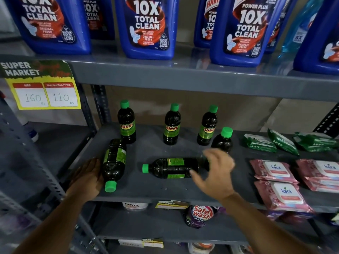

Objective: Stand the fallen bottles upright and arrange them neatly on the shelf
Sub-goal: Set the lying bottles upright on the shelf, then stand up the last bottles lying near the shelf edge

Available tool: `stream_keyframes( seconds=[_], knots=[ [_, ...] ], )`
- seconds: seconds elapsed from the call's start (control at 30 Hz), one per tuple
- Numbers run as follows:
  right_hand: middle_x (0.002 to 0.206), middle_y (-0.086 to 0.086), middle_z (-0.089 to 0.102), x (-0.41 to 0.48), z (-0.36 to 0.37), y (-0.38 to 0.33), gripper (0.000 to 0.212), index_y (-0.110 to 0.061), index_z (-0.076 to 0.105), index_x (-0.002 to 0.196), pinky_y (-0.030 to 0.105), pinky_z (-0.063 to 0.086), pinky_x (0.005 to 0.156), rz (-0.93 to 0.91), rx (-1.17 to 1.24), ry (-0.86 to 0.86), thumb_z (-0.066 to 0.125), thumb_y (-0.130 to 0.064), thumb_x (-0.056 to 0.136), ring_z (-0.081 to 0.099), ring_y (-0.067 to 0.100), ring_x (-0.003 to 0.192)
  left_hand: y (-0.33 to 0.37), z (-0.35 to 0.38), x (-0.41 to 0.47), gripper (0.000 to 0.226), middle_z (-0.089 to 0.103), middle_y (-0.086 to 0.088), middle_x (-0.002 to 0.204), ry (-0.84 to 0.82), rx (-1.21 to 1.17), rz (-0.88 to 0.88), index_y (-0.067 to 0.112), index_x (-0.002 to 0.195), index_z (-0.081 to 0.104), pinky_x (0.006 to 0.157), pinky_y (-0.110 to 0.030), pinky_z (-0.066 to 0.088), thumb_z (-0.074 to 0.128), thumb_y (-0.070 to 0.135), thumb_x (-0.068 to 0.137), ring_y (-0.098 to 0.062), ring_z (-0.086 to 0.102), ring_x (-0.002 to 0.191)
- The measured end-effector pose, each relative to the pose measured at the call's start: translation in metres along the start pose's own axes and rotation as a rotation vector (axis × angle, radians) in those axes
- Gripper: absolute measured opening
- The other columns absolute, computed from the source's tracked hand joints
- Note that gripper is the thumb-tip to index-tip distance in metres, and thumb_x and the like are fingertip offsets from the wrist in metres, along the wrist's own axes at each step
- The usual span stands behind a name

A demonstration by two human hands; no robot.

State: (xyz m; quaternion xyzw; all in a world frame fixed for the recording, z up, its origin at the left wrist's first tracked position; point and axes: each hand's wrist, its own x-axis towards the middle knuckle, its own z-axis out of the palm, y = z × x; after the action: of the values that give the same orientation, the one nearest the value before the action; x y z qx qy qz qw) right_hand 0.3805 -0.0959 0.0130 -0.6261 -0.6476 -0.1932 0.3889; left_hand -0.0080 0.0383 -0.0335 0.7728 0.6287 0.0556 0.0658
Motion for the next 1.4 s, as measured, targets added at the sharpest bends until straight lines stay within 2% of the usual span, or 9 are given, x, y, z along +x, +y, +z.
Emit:
stream_keyframes(
  seconds=[0.1, 0.17, 0.23, 0.33, 0.5, 0.7, 0.87, 1.17, 1.4],
  knots=[
    [0.132, 0.004, 0.051, 0.010, 0.021, -0.022, 0.069, -0.020, 0.045, 0.134, 0.055, 0.032, 0.103, -0.238, -0.038, -0.484, 0.068, -0.035, 0.071, 0.040, 0.023, 0.125, 0.001, 0.001, 0.001, 0.077, 0.027, -0.014, 0.155, -0.009, 0.005, -0.004, 0.009, 0.147, 0.023, 0.116, -0.048, 0.019, 0.020, 0.043, 0.078, -0.032, 0.024, 0.143],
    [0.147, 0.006, 0.036, 0.020, 0.034, -0.030, 0.086, -0.021, 0.024, 0.146, 0.056, 0.019, 0.113, -0.186, -0.159, -0.780, 0.066, -0.031, 0.072, 0.029, 0.027, 0.137, 0.000, 0.001, 0.001, 0.079, 0.026, -0.013, 0.156, -0.008, 0.000, -0.007, 0.010, 0.148, 0.021, 0.117, -0.048, 0.019, 0.016, 0.045, 0.077, -0.031, 0.022, 0.143],
    [0.151, 0.007, 0.031, 0.031, 0.044, -0.034, 0.093, -0.022, 0.014, 0.149, 0.052, 0.020, 0.113, -0.144, -0.238, -0.898, 0.069, -0.033, 0.075, 0.028, 0.030, 0.138, 0.000, 0.002, 0.000, 0.077, 0.023, -0.012, 0.157, -0.005, -0.015, -0.013, 0.011, 0.149, 0.018, 0.117, -0.047, 0.017, 0.016, 0.045, 0.079, -0.030, 0.020, 0.144],
    [0.145, 0.006, 0.040, 0.039, 0.052, -0.034, 0.087, -0.025, 0.022, 0.147, 0.049, 0.029, 0.106, -0.072, -0.240, -0.844, 0.071, -0.041, 0.076, 0.038, 0.031, 0.131, 0.000, 0.002, 0.000, 0.075, 0.021, -0.010, 0.158, -0.005, -0.021, -0.002, 0.013, 0.149, 0.016, 0.117, -0.046, 0.016, 0.019, 0.044, 0.082, -0.029, 0.018, 0.145],
    [0.139, 0.004, 0.044, 0.032, 0.066, -0.040, 0.081, -0.025, 0.028, 0.145, 0.045, 0.026, 0.107, 0.103, -0.126, -0.620, 0.071, -0.040, 0.078, 0.039, 0.029, 0.127, -0.003, 0.004, 0.002, 0.077, 0.023, -0.013, 0.157, 0.006, -0.016, 0.010, 0.011, 0.148, 0.019, 0.117, -0.046, 0.018, 0.015, 0.044, 0.079, -0.030, 0.022, 0.143],
    [0.136, 0.007, 0.043, 0.024, 0.085, -0.050, 0.079, -0.019, 0.030, 0.143, 0.041, 0.029, 0.108, 0.320, 0.376, -0.374, 0.074, -0.033, 0.078, 0.038, 0.022, 0.126, -0.004, 0.006, 0.003, 0.082, 0.024, -0.011, 0.157, 0.021, -0.002, 0.016, 0.011, 0.148, 0.022, 0.117, -0.045, 0.018, 0.010, 0.048, 0.076, -0.029, 0.021, 0.144],
    [0.129, 0.001, 0.048, 0.021, 0.083, -0.054, 0.072, -0.026, 0.030, 0.139, 0.032, 0.040, 0.101, 0.467, 0.683, -0.352, 0.073, -0.030, 0.081, 0.047, 0.012, 0.119, -0.004, 0.007, 0.003, 0.085, 0.025, -0.011, 0.157, 0.037, -0.005, 0.016, 0.010, 0.148, 0.022, 0.117, -0.045, 0.018, 0.008, 0.049, 0.074, -0.028, 0.020, 0.145],
    [0.120, -0.006, 0.053, 0.017, 0.077, -0.043, 0.079, -0.022, 0.021, 0.144, 0.034, 0.044, 0.090, 0.592, 0.642, -0.378, 0.071, -0.032, 0.084, 0.053, 0.015, 0.112, -0.002, 0.006, 0.001, 0.076, 0.021, -0.008, 0.159, 0.038, -0.007, -0.001, 0.012, 0.148, 0.020, 0.118, -0.043, 0.016, 0.016, 0.045, 0.080, -0.025, 0.018, 0.146],
    [0.124, 0.000, 0.041, 0.017, 0.081, -0.045, 0.098, -0.016, 0.036, 0.135, 0.030, 0.038, 0.095, 0.643, 0.417, -0.206, 0.088, -0.043, 0.057, 0.033, 0.004, 0.110, -0.004, 0.005, 0.002, 0.082, 0.026, -0.010, 0.156, 0.032, -0.006, 0.021, 0.010, 0.147, 0.025, 0.117, -0.047, 0.021, 0.011, 0.051, 0.076, -0.028, 0.022, 0.144]
  ],
)
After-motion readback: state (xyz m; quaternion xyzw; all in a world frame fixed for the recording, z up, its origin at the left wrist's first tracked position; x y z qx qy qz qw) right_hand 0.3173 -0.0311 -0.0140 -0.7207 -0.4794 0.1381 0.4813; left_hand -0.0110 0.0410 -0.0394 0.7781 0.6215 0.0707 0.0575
